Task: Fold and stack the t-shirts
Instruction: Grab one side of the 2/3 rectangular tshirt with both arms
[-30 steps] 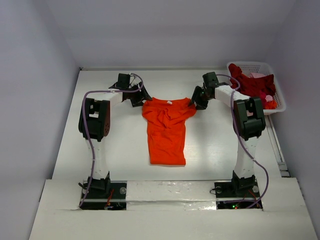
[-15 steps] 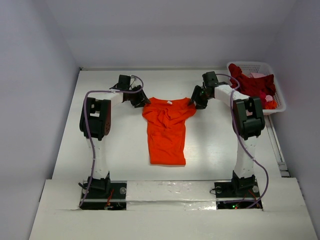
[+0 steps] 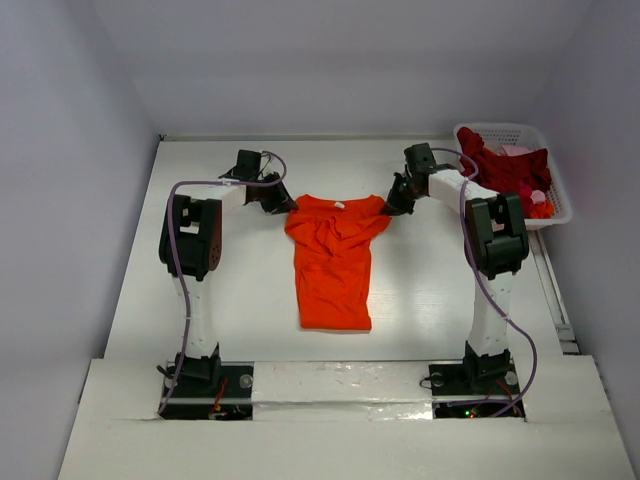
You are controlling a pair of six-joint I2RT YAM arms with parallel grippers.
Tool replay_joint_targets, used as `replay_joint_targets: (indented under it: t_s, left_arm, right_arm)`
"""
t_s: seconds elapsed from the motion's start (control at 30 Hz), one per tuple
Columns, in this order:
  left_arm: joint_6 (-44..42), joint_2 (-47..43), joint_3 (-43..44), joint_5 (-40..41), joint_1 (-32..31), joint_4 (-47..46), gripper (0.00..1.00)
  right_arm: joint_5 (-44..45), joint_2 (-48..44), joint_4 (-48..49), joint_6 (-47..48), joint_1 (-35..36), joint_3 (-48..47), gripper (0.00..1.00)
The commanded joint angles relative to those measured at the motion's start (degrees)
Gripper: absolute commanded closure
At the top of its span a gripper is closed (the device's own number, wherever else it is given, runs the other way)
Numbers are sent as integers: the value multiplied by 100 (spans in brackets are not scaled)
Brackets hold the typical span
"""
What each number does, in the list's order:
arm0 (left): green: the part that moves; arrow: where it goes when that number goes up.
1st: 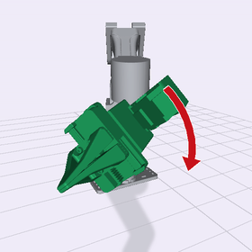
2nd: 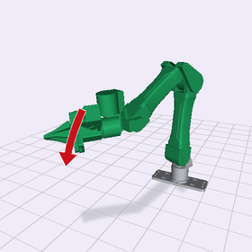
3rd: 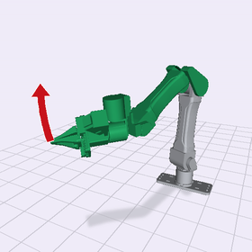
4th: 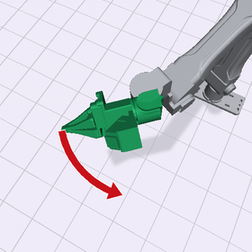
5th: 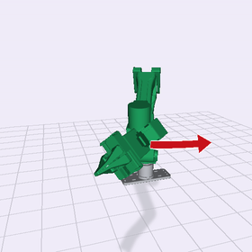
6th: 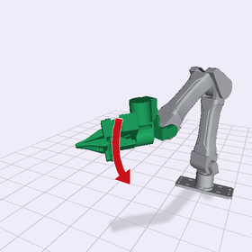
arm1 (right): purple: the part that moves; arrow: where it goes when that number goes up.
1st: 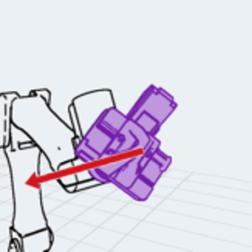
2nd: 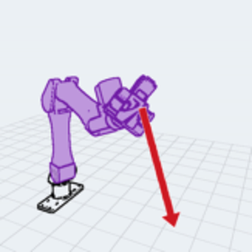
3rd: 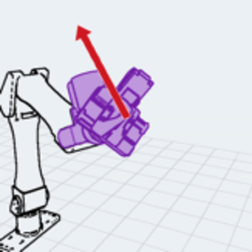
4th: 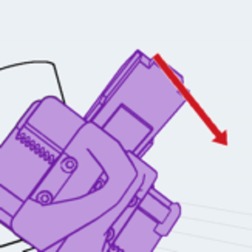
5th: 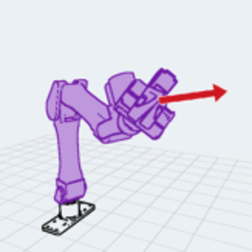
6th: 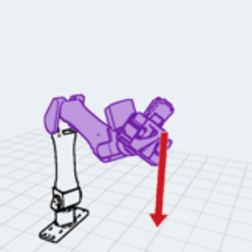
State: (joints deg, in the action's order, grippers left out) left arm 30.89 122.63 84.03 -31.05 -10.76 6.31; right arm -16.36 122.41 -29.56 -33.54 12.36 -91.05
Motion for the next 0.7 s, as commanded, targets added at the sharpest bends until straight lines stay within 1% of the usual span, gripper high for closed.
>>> replay_joint_targets:
  t_s: [0.0, 0.03, 0.13, 0.4, 0.67]
  left_arm:
    - [-22, -2, 131, 20, 31, 108, 91]
    - [-31, 33, 157, 29, 31, 134, 94]
    - [-40, 59, 193, 64, 31, 204, 100]
    - [-13, -160, 184, 64, 31, 169, 100]
    - [48, -459, 474, 73, -22, 353, 100]
  right_arm:
    - [-25, 72, 3, 23, -23, -256, 100]
    - [-25, 81, -23, 23, -23, -282, 100]
    - [-16, 73, -6, 23, -23, -274, 100]
    - [-16, 64, -85, 146, -23, -458, 100]
    - [-218, -112, -348, 339, -23, -792, 100]
